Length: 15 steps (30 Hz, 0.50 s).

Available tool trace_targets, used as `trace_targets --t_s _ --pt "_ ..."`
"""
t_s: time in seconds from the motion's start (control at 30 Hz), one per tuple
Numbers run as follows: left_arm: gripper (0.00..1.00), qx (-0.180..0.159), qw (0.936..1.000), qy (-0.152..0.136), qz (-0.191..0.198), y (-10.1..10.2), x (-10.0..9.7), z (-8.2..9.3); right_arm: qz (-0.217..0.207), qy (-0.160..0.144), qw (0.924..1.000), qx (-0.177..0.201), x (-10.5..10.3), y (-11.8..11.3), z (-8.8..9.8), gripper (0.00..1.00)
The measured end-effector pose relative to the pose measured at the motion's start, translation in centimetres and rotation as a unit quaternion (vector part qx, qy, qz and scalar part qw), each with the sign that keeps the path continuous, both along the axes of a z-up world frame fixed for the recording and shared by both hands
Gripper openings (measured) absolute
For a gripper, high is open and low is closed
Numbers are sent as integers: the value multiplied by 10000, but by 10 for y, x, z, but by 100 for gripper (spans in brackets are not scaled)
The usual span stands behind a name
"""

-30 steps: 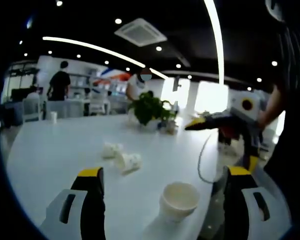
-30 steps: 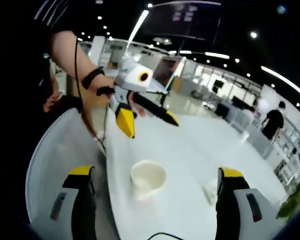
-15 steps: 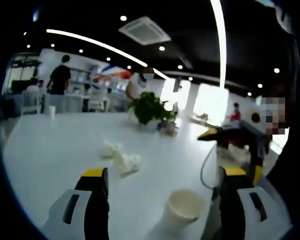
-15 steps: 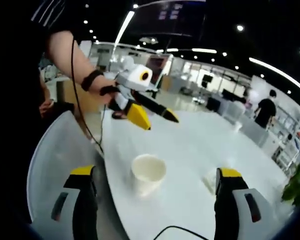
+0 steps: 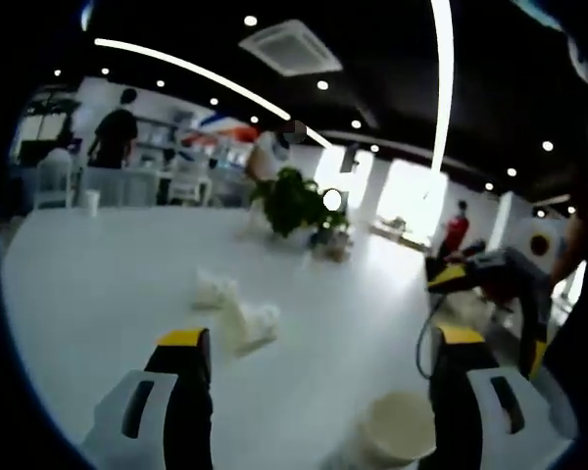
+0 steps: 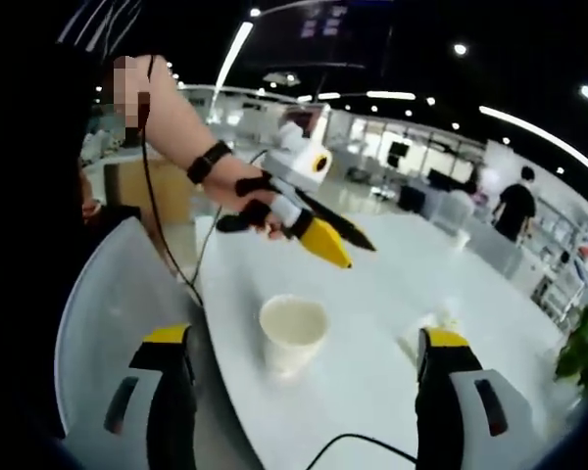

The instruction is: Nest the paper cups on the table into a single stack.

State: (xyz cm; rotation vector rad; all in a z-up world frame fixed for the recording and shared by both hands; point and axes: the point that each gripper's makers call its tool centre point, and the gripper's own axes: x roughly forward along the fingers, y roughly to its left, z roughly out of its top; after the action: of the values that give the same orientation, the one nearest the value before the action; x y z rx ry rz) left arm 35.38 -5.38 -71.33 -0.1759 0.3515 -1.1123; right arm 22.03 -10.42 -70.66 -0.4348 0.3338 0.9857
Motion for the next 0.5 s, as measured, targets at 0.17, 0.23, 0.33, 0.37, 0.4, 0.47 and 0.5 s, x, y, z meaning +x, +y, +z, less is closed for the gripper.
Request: trace_targets --t_s 0.17,0.23,0.33,0.37,0.4,0.47,0.5 --pt "93 70 9999 63 -87 -8 9 -10 -101 5 9999 47 2 -5 -2 92" --pt "93 72 9996 251 -125 -12 13 -17 -143 54 9999 63 2 -7 -4 92" --pt "93 94 9995 249 -173 -18 19 -22 -180 107 9998 78 4 -9 -6 91" --pt "92 117 9993 294 -200 -21 21 -24 -212 134 9997 66 4 -11 -7 90" --pt "91 115 9992 300 -220 -23 23 -25 -234 131 9996 62 5 -12 -8 91" --pt "90 64 9992 291 -278 -28 27 -29 -262 160 9995 105 5 -12 -7 90" --pt "90 72 9990 341 -296 -31 31 -33 -269 182 9994 114 5 -12 -8 90"
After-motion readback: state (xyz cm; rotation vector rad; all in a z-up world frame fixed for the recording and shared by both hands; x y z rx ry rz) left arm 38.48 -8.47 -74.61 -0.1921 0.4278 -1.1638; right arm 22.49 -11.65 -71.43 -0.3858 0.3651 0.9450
